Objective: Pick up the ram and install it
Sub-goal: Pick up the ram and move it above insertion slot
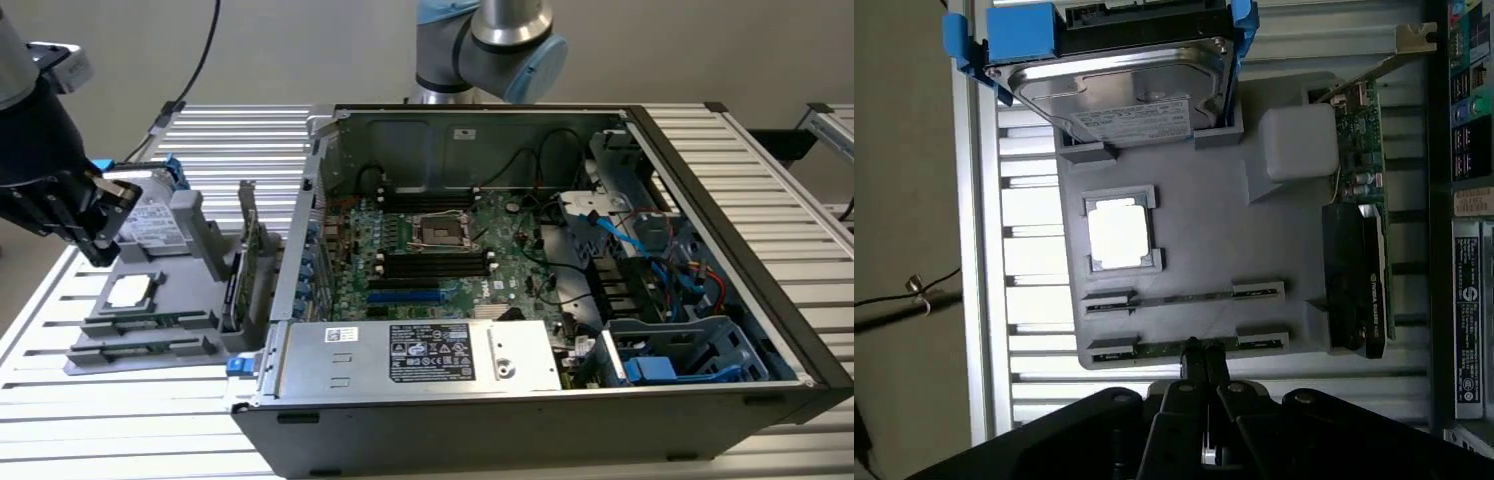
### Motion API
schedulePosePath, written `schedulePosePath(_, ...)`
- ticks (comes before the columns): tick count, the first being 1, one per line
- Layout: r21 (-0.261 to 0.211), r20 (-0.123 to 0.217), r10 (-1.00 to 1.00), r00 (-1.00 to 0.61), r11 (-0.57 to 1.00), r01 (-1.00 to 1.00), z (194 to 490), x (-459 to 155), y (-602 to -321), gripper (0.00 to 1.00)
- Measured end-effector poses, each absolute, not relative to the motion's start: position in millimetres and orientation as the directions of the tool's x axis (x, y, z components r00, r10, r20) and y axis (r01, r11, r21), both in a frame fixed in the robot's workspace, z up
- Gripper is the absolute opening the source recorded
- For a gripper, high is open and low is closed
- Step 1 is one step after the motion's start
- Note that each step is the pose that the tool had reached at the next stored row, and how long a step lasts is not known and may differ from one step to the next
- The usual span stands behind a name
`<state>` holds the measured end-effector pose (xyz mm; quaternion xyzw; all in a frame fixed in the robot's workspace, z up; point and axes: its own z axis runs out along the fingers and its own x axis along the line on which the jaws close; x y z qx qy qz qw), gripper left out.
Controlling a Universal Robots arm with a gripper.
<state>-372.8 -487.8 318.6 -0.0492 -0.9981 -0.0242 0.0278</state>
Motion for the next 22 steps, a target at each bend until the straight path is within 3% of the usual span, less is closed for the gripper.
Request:
schedulePosePath(9, 0.046, 0.058, 0.243, -0.968, 0.968, 0.245, 311, -373, -488, 0.1)
schedulePosePath(22, 0.046, 0.058, 0.021, -0.998, 0.999, 0.023, 303, -374, -488, 0.1)
